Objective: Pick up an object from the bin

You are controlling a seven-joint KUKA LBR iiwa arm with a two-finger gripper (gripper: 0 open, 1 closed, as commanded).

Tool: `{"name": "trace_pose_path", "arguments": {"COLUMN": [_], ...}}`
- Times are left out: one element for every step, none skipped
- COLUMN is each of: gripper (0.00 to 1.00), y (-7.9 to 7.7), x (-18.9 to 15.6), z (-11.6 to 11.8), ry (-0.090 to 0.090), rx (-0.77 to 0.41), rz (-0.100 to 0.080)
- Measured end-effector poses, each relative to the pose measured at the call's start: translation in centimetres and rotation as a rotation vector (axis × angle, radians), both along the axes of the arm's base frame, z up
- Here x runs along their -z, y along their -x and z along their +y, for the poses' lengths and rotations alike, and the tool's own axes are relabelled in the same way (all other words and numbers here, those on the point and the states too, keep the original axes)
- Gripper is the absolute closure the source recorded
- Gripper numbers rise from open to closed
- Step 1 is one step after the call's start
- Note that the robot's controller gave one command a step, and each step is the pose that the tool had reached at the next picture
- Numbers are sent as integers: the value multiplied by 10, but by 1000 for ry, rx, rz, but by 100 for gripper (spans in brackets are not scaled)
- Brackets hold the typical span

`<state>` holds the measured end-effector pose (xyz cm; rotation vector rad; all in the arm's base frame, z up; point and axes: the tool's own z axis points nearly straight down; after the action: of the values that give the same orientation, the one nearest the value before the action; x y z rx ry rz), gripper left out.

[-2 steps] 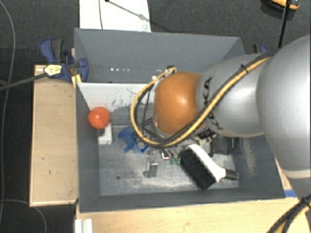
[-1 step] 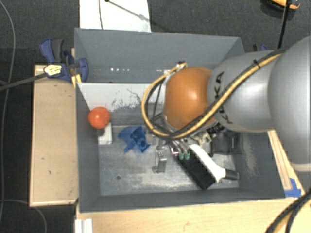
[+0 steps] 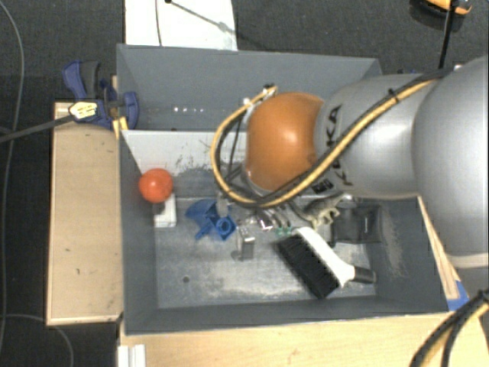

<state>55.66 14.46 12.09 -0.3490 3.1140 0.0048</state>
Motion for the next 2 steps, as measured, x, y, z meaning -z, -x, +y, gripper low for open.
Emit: {"name": "trace_pose_path", "arguments": {"gripper": [0,0], "y": [-16,-26], "x": [23,33], "z": [9,9], "ry": [0,-5], "rx": [33,161], "rz": [-4,-9]}}
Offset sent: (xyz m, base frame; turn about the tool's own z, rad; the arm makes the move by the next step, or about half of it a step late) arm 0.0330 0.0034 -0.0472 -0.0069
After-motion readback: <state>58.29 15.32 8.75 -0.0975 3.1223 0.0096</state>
